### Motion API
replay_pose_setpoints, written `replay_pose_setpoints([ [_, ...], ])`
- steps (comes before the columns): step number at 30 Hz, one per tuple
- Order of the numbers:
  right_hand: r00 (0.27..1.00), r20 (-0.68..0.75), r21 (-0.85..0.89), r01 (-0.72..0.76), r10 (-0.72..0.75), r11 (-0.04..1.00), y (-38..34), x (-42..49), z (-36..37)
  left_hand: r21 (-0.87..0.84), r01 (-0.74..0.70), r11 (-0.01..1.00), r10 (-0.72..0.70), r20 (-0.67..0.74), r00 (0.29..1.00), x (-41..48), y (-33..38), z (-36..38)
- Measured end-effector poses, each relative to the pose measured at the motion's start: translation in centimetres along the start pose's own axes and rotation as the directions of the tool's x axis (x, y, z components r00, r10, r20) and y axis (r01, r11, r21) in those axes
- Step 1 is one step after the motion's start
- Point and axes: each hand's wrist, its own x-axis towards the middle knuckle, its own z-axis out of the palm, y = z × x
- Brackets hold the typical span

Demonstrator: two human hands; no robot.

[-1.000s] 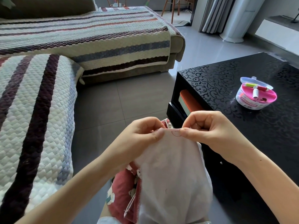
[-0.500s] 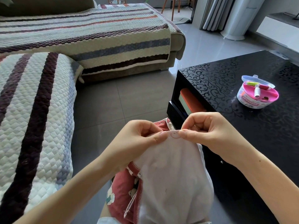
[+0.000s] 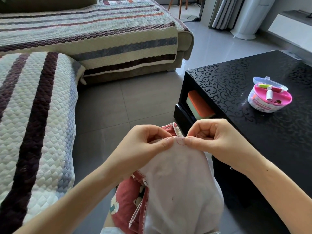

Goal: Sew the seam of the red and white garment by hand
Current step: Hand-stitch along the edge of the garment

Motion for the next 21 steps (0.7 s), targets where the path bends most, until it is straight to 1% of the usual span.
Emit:
replay_pose_setpoints([
  [2,0.999,0.017,-0.068,0.045,-0.044,0.997,0.5,0.1,0.3,-0.006,0.018,1.0,-0.018,0.0,1.0,0.0,0.1,0.0],
  [5,0.995,0.039,-0.214,0.101,-0.095,0.972,1.1,0.0,0.6,-0.061,0.069,0.996,-0.069,0.006,0.998,0.0,0.3,-0.1],
  [9,0.988,0.048,-0.219,0.155,-0.148,0.963,1.1,-0.6,0.7,-0.096,0.097,0.991,-0.097,0.008,0.995,-0.1,0.4,-0.4],
  [13,0.971,-0.005,-0.304,0.226,-0.238,0.926,0.5,-1.4,1.2,-0.107,0.104,0.989,-0.104,0.005,0.995,-0.3,0.4,-0.6],
  [18,0.95,-0.076,-0.43,0.243,-0.303,0.87,0.1,-1.7,1.4,-0.112,0.106,0.988,-0.108,-0.009,0.994,-0.3,0.5,-0.6],
  [21,0.947,-0.092,-0.457,0.235,-0.308,0.858,-0.1,-1.8,1.5,-0.102,0.099,0.99,-0.101,-0.013,0.995,-0.3,0.5,-0.6],
])
